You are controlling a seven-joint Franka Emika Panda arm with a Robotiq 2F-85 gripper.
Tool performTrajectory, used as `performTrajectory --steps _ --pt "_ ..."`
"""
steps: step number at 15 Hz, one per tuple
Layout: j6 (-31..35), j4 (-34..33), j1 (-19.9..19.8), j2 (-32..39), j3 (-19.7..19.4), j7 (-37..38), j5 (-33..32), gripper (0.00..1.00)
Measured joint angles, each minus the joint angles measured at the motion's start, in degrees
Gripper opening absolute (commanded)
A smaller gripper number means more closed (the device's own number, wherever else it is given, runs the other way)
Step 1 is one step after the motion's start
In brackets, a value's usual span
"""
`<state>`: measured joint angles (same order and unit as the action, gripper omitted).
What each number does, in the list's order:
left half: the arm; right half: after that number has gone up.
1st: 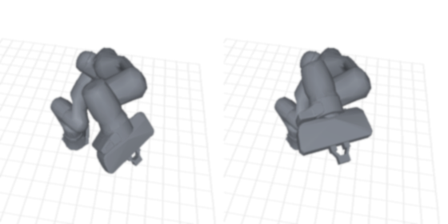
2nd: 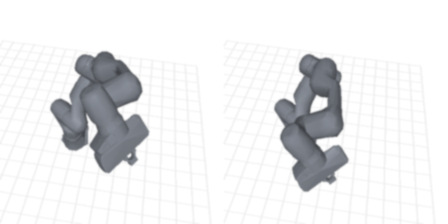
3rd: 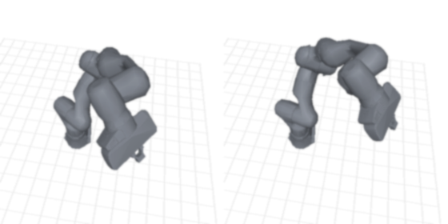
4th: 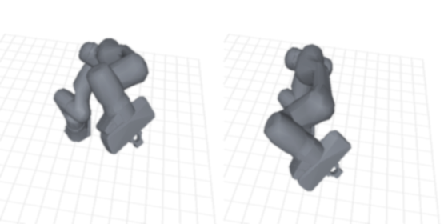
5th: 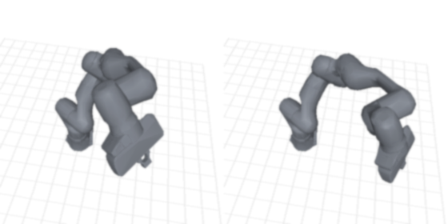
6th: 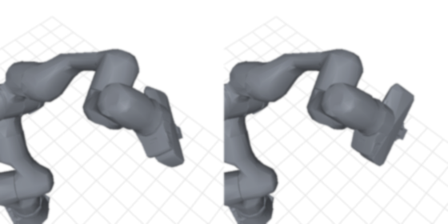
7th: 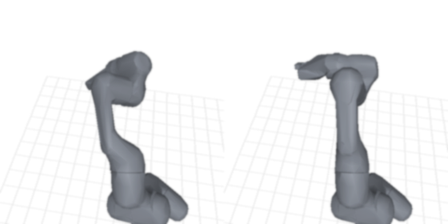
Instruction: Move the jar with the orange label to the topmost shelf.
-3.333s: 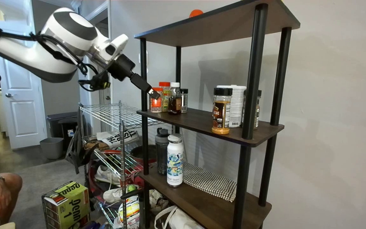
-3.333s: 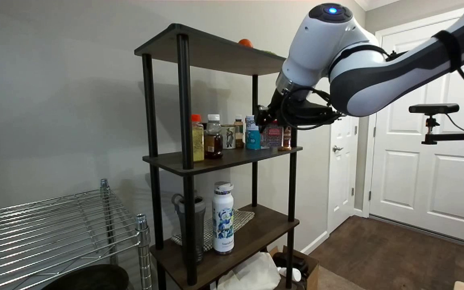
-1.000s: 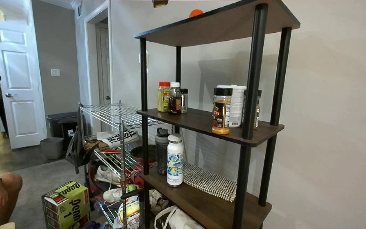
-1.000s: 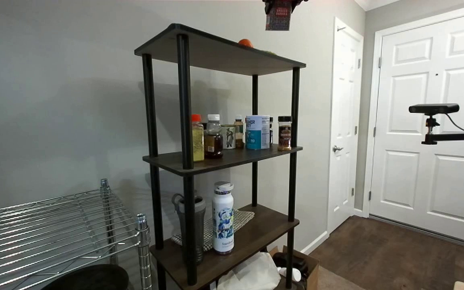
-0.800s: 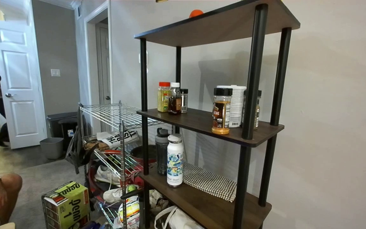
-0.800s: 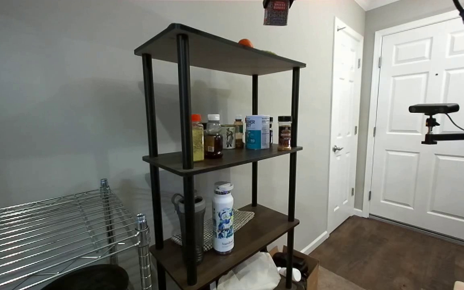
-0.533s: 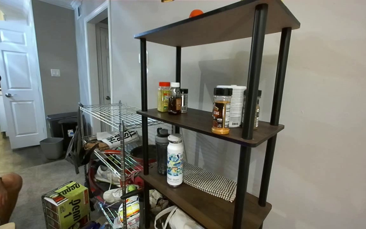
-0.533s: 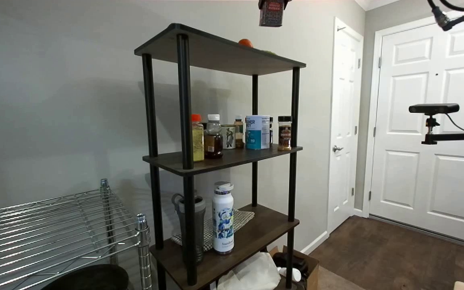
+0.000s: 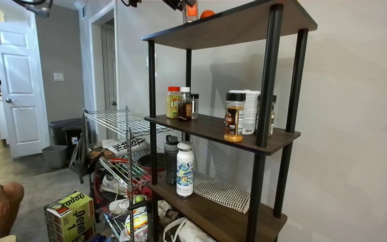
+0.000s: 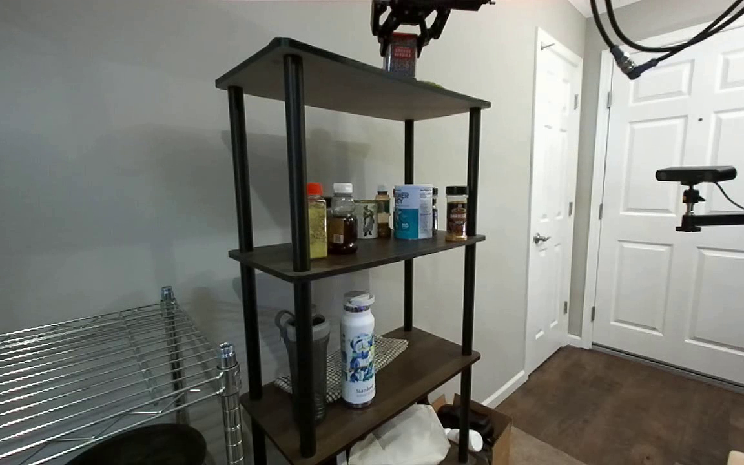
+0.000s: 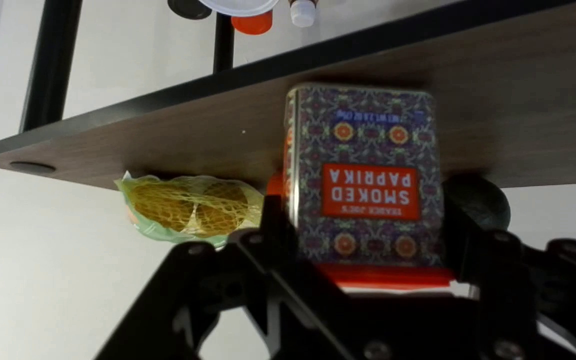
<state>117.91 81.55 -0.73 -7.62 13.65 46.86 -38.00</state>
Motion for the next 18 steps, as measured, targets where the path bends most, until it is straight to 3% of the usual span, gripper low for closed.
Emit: performTrajectory --steps 5,6,8,18 --pt "0.0 -4.3 1.0 3.9 -1.1 -1.5 1.0 0.48" --pt "0.0 -4.7 1.0 4.2 -1.2 -1.8 1.4 0.89" --pt "0.0 -5.3 1.0 4.7 -1.3 -2.0 1.8 0.98" --pt "-0.4 -5.4 1.0 5.6 -2.1 -2.0 2.4 1.0"
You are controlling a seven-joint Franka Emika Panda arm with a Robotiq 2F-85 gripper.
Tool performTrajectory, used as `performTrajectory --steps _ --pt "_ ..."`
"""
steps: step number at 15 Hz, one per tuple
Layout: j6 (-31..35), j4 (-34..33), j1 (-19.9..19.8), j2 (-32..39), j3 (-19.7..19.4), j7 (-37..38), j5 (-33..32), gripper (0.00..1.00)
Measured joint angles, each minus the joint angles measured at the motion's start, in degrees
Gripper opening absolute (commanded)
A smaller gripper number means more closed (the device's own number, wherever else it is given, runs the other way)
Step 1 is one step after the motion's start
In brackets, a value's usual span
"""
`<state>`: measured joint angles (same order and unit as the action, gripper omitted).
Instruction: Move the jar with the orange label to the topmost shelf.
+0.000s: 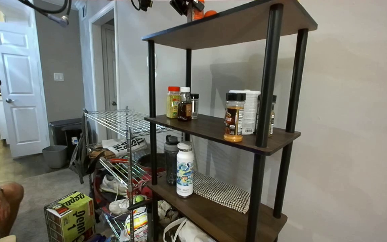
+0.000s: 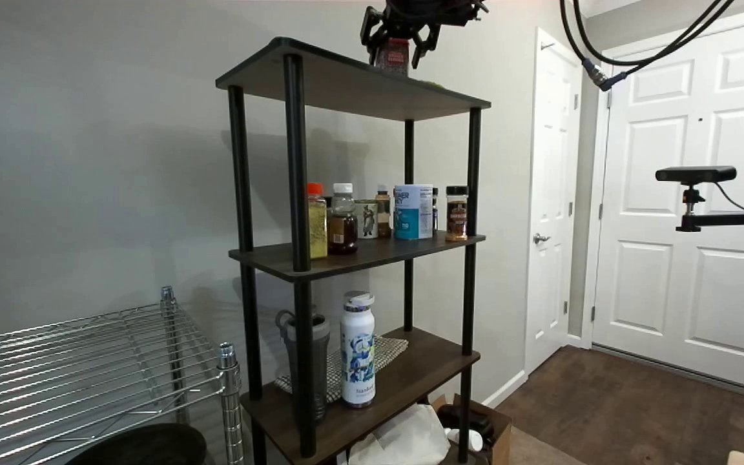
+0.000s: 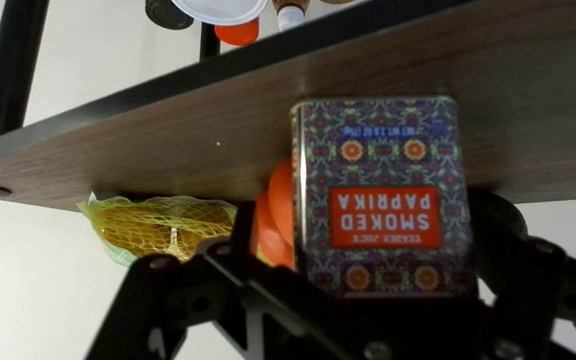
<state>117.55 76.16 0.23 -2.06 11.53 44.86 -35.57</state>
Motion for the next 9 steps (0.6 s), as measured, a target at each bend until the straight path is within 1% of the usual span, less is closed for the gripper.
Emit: performTrajectory --steps 5,9 --pt "0.0 0.1 0.7 -2.3 0.6 0.0 0.1 1.0" --pt "0.0 3.2 2.6 -6.0 1.8 0.2 0.1 1.0"
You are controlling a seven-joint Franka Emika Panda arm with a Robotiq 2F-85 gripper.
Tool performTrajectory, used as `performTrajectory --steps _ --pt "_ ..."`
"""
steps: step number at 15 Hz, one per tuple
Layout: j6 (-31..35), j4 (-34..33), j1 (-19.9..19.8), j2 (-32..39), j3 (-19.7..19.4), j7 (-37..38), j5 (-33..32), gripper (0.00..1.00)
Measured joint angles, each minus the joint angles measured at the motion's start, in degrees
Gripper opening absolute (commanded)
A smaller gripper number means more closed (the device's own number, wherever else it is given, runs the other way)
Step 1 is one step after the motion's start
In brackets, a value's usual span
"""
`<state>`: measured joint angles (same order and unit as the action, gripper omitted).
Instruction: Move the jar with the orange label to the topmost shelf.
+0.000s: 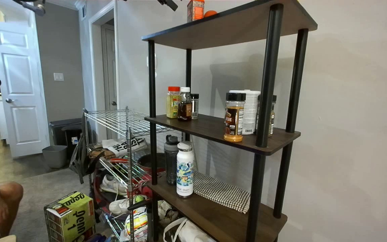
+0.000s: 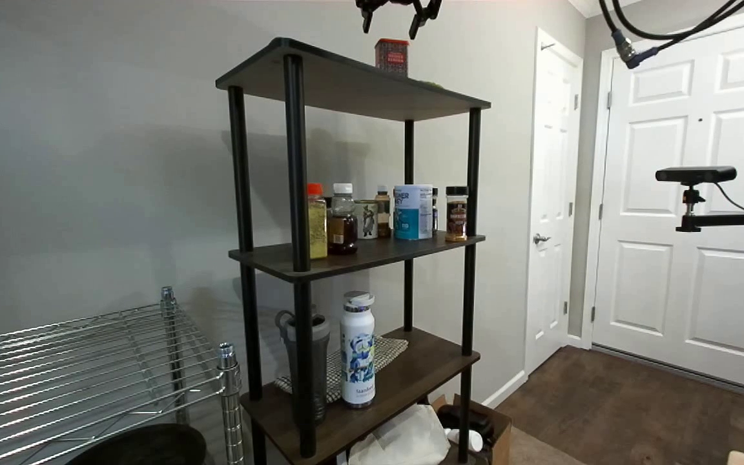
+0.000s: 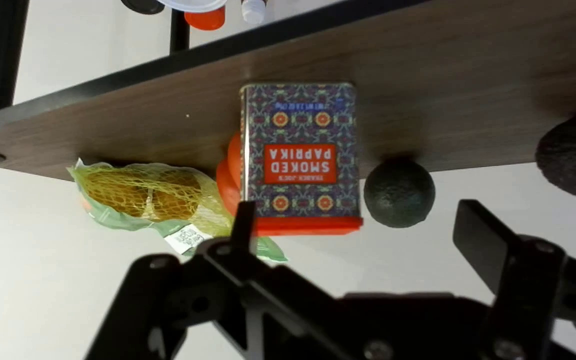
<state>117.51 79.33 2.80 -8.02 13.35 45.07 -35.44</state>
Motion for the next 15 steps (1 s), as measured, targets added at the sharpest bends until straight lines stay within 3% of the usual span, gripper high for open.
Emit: performTrajectory --steps 6,11,15 --pt "0.1 12.9 3.1 -7.8 1.2 2.1 0.8 1.0" --pt "0.3 24.0 3.3 -14.5 1.7 4.9 1.5 1.0" --pt "0.3 27.9 3.0 -18.0 2.2 5.7 1.8 1.0"
